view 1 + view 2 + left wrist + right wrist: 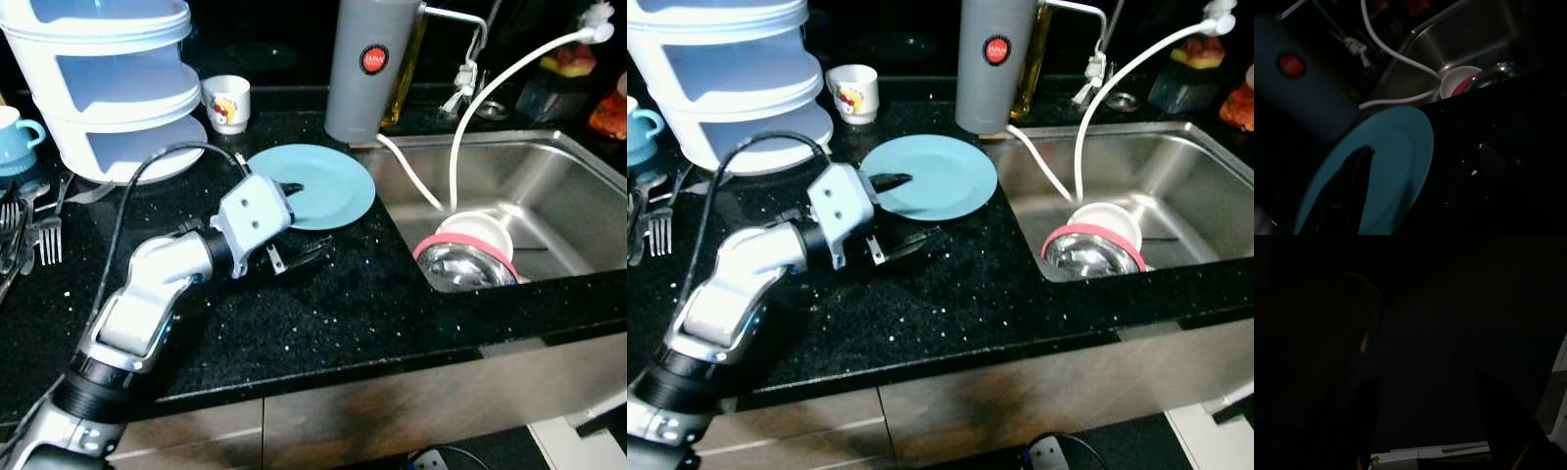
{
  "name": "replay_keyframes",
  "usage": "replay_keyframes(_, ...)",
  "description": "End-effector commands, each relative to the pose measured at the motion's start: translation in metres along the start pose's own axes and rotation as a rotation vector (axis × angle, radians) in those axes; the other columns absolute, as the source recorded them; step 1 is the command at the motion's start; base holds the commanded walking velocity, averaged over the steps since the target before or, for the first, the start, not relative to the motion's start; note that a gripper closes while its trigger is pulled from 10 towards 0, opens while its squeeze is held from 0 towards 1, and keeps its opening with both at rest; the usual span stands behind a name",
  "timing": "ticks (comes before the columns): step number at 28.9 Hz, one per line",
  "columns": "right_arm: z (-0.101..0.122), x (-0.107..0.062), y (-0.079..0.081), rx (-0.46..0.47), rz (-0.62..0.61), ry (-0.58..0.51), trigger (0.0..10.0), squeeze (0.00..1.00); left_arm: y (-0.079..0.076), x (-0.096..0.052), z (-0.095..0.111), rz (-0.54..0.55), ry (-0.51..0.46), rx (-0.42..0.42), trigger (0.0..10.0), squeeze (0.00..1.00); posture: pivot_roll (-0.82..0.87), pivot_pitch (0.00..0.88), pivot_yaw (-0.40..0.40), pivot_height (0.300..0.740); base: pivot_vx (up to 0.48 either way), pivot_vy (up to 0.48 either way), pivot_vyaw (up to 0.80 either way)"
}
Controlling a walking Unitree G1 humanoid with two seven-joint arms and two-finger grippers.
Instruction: Kitchen organization
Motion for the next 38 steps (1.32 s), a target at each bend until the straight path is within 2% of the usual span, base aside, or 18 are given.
replay_keyframes(1,-0.011,-0.001,-0.007,-0.002,-0.006,0.03,10.0,0.0,0.003,0.001,-0.005,0.0,0.044,0.085,10.0,0.0,0.09,0.0,-0.025,0.74,0.0,0.0,0.0)
replay_keyframes(4,-0.012,-0.002,-0.015,-0.005,-0.016,0.033,10.0,0.0,0.011,0.001,-0.012,0.014,0.115,0.189,10.0,0.0,0.09,0.0,-0.025,0.74,0.0,0.0,0.0)
replay_keyframes(6,-0.012,-0.002,-0.019,-0.005,-0.021,0.036,10.0,0.0,0.01,0.002,-0.03,-0.019,0.217,0.296,10.0,0.0,0.09,0.0,-0.019,0.74,0.0,0.0,0.0)
replay_keyframes(7,-0.012,-0.002,-0.019,-0.005,-0.021,0.036,10.0,0.0,0.01,0.002,-0.03,-0.019,0.217,0.296,10.0,0.0,0.09,0.0,-0.019,0.74,0.0,0.0,0.0)
replay_keyframes(10,-0.013,-0.002,-0.017,0.003,-0.018,0.036,10.0,0.0,0.018,0.002,-0.047,-0.042,0.328,0.412,10.0,0.0,0.07,0.0,-0.006,0.74,0.0,0.0,0.0)
replay_keyframes(12,-0.013,-0.002,-0.017,0.003,-0.018,0.036,10.0,0.0,0.018,0.002,-0.047,-0.042,0.328,0.412,10.0,0.0,0.07,0.0,-0.006,0.74,0.0,0.0,0.0)
replay_keyframes(15,-0.019,-0.001,0.0,0.009,-0.002,0.046,10.0,0.0,0.025,-0.001,-0.058,-0.082,0.412,0.462,10.0,0.0,0.06,0.013,0.01,0.74,0.0,0.0,0.0)
replay_keyframes(17,-0.022,0.0,0.006,0.012,0.004,0.052,10.0,0.0,0.029,-0.002,-0.062,-0.086,0.441,0.485,10.0,0.0,0.06,0.017,0.012,0.74,0.0,0.0,0.0)
replay_keyframes(20,-0.024,0.0,0.01,0.015,0.008,0.056,10.0,0.0,0.034,-0.002,-0.066,-0.085,0.467,0.509,10.0,0.0,0.06,0.018,0.015,0.74,0.0,0.0,0.0)
replay_keyframes(21,-0.028,0.0,0.013,0.02,0.01,0.061,10.0,0.0,0.04,-0.003,-0.07,-0.072,0.492,0.526,10.0,0.0,0.05,0.02,0.018,0.74,0.0,0.0,0.0)
replay_keyframes(25,-0.034,-0.001,0.015,0.021,0.008,0.07,10.0,0.0,0.049,-0.004,-0.078,-0.055,0.533,0.527,10.0,0.0,0.03,0.026,0.023,0.74,0.0,0.0,0.0)
replay_keyframes(29,-0.03,-0.001,0.004,0.029,-0.014,0.055,10.0,0.0,0.054,-0.003,-0.091,-0.042,0.569,0.524,10.0,0.0,-0.01,0.061,0.023,0.74,0.0,0.0,0.0)
replay_keyframes(31,-0.033,-0.003,-0.011,0.021,-0.032,0.056,10.0,0.0,0.055,0.001,-0.097,-0.031,0.576,0.518,10.0,0.0,-0.04,0.085,0.027,0.74,0.0,0.0,0.0)
replay_keyframes(34,-0.035,-0.003,-0.015,0.021,-0.038,0.06,10.0,0.0,0.056,0.002,-0.098,-0.031,0.578,0.519,10.0,0.0,-0.05,0.087,0.027,0.74,0.0,0.0,0.0)
replay_keyframes(36,-0.051,-0.007,-0.025,0.016,-0.051,0.083,10.0,0.0,0.057,0.006,-0.1,-0.033,0.568,0.533,10.0,0.0,-0.07,0.124,0.017,0.74,0.0,0.0,0.0)
replay_keyframes(38,-0.056,-0.008,-0.027,0.013,-0.054,0.091,10.0,0.0,0.057,0.007,-0.1,-0.035,0.568,0.54,10.0,0.0,-0.07,0.129,0.018,0.74,0.0,0.0,0.0)
Point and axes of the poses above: a point about 5 cm out from each wrist's last joint towards the gripper, its own x axis pointing out of the wrist towards the gripper, its own z axis along the axis of the wrist's last joint, y = z × x, the point moved 4 cm from there along x, pointing out of the wrist towards the gripper, and after that the axes turned 5 degrees about -x, right-handed, at the moved point
